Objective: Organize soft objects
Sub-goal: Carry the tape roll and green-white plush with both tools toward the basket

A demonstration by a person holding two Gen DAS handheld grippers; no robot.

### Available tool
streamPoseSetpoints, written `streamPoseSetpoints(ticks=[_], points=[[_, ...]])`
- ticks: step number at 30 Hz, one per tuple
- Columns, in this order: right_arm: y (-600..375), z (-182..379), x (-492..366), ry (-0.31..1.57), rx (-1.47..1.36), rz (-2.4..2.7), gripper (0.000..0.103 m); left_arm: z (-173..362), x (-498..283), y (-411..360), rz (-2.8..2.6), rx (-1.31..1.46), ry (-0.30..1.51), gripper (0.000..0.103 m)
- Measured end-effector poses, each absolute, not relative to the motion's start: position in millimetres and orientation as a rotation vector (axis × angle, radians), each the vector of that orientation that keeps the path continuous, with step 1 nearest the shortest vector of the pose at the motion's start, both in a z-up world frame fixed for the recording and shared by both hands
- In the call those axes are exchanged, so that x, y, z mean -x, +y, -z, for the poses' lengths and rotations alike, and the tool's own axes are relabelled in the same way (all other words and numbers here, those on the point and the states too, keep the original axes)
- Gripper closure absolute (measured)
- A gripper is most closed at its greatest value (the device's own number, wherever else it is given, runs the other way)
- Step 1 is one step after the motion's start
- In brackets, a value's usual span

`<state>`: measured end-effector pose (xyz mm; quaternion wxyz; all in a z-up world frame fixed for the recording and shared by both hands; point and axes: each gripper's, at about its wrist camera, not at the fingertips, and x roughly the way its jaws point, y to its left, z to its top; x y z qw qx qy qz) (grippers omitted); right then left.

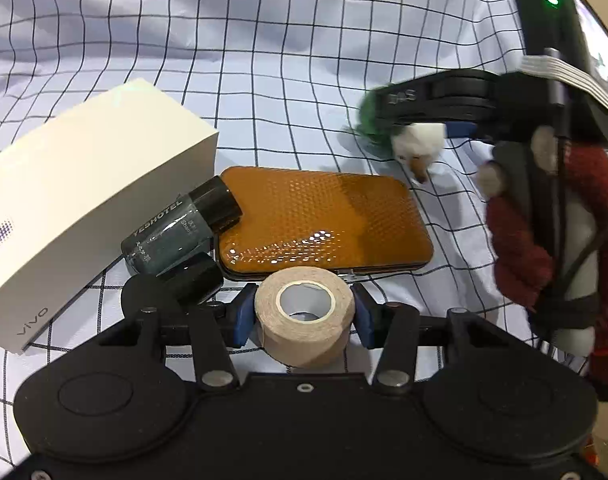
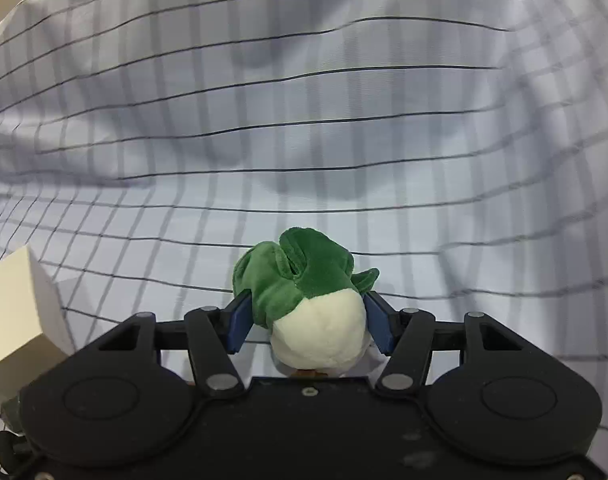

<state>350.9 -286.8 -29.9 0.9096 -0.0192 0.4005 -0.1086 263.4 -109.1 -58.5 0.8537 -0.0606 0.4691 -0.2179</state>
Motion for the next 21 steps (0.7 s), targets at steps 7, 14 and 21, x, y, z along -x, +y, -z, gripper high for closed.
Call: streamPoseSetpoints(ticks=[7,14,21], points=[[-301.2,16.9,-301.8,0.828,0.028,0.327,0.045,48.0,-247.9,-108.9,0.466,0.117,0.963,0.055],[-296.1,9.1,-240.4,0.846,0.004,0.316,0.045,33.8,-220.5,-98.7,0.470,0.112,0.936,0.055],[-271.9,-6.2,-178.2,0.840,-0.045,0.259,0.045,18.8,-182.5,-78.6,0.456,0.110,0.913,0.055]])
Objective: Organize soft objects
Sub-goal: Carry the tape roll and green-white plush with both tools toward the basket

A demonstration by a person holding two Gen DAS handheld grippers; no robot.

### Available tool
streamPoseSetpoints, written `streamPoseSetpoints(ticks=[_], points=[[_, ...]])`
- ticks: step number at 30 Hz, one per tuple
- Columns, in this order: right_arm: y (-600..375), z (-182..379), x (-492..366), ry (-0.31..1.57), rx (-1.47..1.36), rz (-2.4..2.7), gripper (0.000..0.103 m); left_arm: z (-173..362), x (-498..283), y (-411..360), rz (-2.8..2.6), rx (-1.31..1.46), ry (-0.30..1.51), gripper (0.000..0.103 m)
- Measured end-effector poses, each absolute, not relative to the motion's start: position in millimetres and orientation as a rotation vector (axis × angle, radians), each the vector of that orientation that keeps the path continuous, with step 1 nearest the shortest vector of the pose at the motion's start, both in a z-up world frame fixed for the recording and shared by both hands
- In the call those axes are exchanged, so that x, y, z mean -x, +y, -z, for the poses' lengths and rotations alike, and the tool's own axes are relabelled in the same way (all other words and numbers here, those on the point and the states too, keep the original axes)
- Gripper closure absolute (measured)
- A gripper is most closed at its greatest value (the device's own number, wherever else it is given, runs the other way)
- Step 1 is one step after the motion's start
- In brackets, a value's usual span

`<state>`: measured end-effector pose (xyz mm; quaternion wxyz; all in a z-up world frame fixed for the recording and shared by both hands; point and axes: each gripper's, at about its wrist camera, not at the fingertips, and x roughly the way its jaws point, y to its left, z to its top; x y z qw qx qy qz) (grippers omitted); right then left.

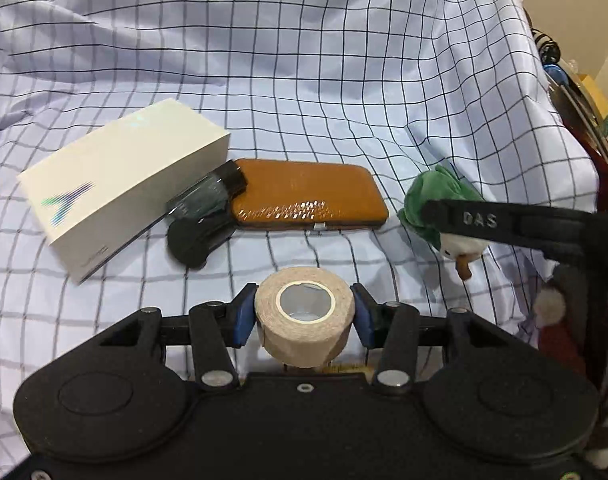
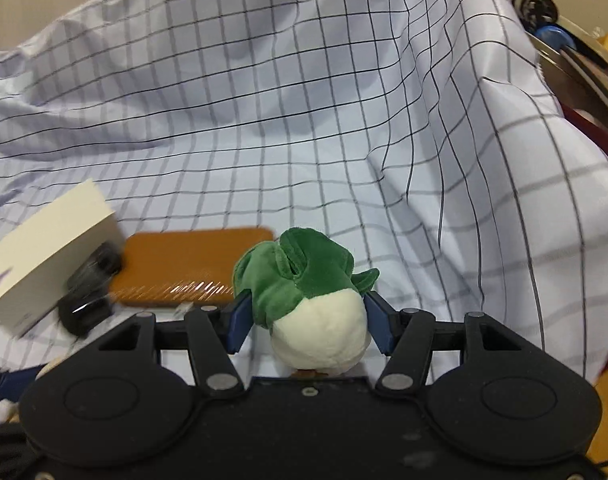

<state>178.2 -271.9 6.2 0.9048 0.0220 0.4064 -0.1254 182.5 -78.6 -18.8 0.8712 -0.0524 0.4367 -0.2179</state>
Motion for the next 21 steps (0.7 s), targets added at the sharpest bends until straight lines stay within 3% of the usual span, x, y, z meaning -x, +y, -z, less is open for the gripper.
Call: streamPoseSetpoints(ticks=[21], points=[[-215.3,-40.9,-14.1,0.757,-0.194,0.040,0.044,5.2,-70.9,-18.5,0.240,0.188,0.869,0.055]])
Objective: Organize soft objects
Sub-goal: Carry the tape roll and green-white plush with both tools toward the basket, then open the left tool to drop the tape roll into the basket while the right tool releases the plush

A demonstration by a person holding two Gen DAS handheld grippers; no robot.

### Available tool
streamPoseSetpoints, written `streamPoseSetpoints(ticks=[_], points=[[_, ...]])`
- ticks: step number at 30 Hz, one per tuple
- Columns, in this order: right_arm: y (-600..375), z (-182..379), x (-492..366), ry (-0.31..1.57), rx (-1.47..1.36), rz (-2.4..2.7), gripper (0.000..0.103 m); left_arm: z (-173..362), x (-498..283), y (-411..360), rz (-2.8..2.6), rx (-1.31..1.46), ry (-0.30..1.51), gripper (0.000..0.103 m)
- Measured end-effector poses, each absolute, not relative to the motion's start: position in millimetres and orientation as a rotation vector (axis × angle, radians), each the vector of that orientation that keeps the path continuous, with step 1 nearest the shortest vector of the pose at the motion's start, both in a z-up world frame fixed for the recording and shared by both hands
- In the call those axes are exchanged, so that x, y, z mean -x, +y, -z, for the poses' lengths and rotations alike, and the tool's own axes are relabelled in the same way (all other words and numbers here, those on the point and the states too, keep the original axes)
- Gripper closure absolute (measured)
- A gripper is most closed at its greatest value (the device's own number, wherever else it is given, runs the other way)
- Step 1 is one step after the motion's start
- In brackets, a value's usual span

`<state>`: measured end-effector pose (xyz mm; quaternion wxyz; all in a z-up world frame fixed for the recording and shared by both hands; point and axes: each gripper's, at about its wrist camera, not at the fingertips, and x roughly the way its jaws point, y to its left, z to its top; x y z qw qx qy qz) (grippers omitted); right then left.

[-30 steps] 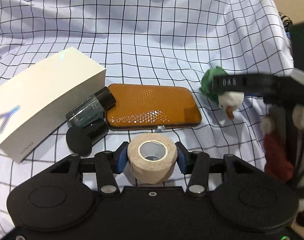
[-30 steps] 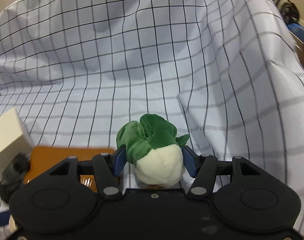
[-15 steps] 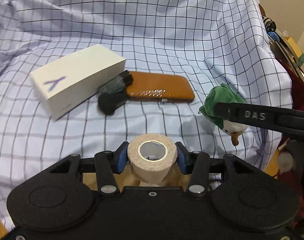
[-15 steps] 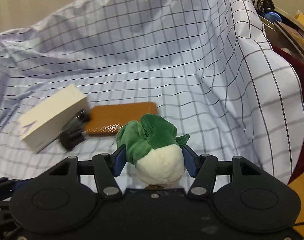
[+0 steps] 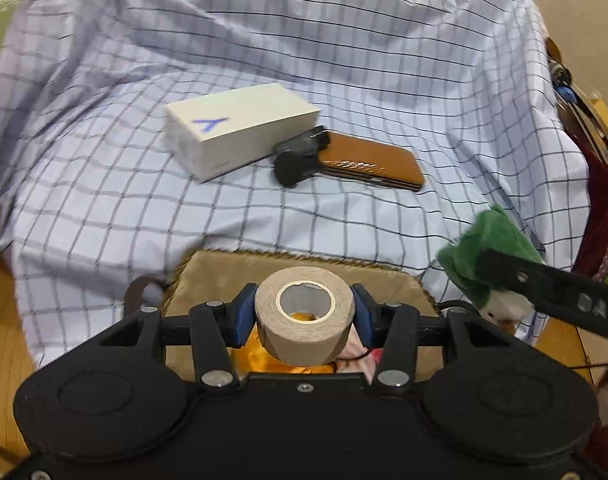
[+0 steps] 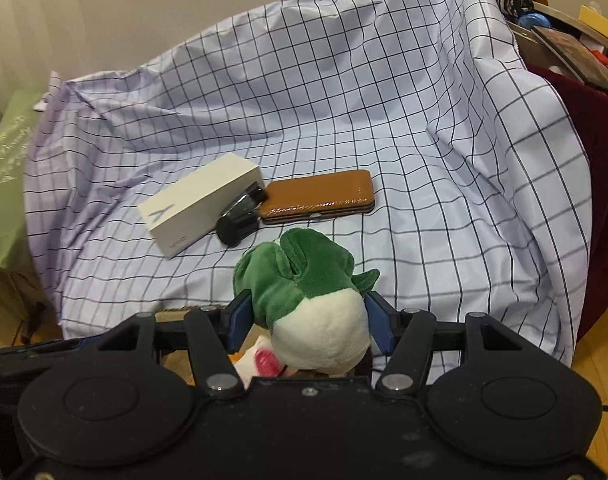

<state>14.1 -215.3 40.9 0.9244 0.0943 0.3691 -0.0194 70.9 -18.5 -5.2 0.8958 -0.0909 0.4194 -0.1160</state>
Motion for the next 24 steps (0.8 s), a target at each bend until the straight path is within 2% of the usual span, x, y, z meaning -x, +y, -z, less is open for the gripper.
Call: streamPoseSetpoints(ticks=[9,24], points=[[-206.1,-45.3,33.6,0.733,-0.219,-0.003,0.043,7.0,-34.9,-2.2,0.154,0.213,0.849,0.055],[-167.1,-21.2,31.0,0.821,-0.153,-0.082,0.043,27.8,-39.2,11.4,0.091,0.242,0.896,0.055]])
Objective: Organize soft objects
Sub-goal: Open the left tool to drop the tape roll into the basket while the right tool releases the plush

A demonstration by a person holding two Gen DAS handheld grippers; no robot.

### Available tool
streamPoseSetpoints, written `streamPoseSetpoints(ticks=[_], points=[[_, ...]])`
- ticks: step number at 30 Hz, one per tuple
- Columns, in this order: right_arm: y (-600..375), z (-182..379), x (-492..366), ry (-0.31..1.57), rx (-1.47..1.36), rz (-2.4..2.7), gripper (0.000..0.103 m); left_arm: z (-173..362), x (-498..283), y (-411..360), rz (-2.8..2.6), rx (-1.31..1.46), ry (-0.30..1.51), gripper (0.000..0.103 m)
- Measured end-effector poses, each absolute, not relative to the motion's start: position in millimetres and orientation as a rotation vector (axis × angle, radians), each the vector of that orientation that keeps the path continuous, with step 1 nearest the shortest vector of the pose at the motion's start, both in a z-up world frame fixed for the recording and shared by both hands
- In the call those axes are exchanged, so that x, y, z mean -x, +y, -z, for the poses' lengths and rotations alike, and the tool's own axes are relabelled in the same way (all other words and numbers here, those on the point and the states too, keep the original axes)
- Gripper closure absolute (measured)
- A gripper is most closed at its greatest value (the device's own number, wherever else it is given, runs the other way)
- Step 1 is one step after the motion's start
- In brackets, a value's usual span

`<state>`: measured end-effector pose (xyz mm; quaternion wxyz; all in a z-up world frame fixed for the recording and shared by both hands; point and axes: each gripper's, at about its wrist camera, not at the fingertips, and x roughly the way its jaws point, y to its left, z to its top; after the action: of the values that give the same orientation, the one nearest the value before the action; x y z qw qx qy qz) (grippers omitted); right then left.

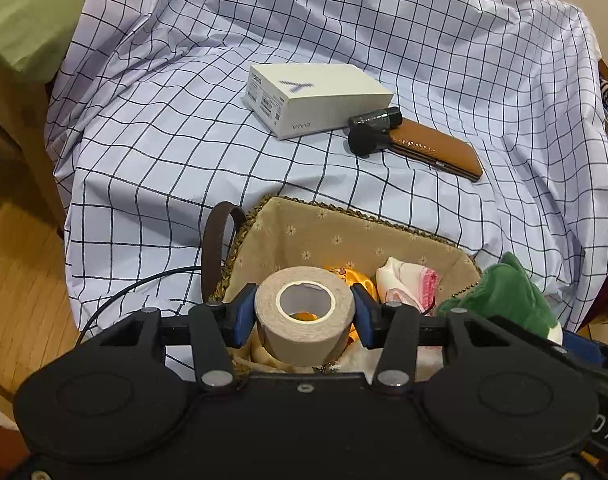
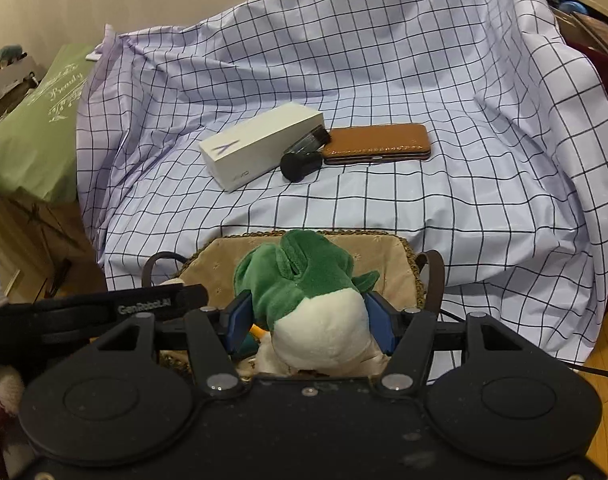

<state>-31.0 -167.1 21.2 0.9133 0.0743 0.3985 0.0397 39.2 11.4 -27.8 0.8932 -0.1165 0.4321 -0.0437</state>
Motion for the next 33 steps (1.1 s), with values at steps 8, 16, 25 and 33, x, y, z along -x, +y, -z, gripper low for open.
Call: streamPoseSetpoints(ticks=[8,16,25,33], points=[[-170.1,-16.2,27.9,0.847,-0.162,-0.066,0.043,24.3,-35.8,13.1,0.073,0.238,0.870,0.054],[-166.3,-14.9,25.3,0.851,-0.147,-0.071,0.042,21.2,-31.3,12.5,0.055,0.234,0.850,0.048],[-157.6,-21.4,18.8,0.788,-0.128,-0.099,0.042,16.4,-25.2,20.4,-0.004,0.251,0.810,0.048],[-154.3,-25.9,15.8,0.741,-0.142,-0.109,0.041,15.8,-23.5,24.3,-0.021,0.257,0.800,0.038]])
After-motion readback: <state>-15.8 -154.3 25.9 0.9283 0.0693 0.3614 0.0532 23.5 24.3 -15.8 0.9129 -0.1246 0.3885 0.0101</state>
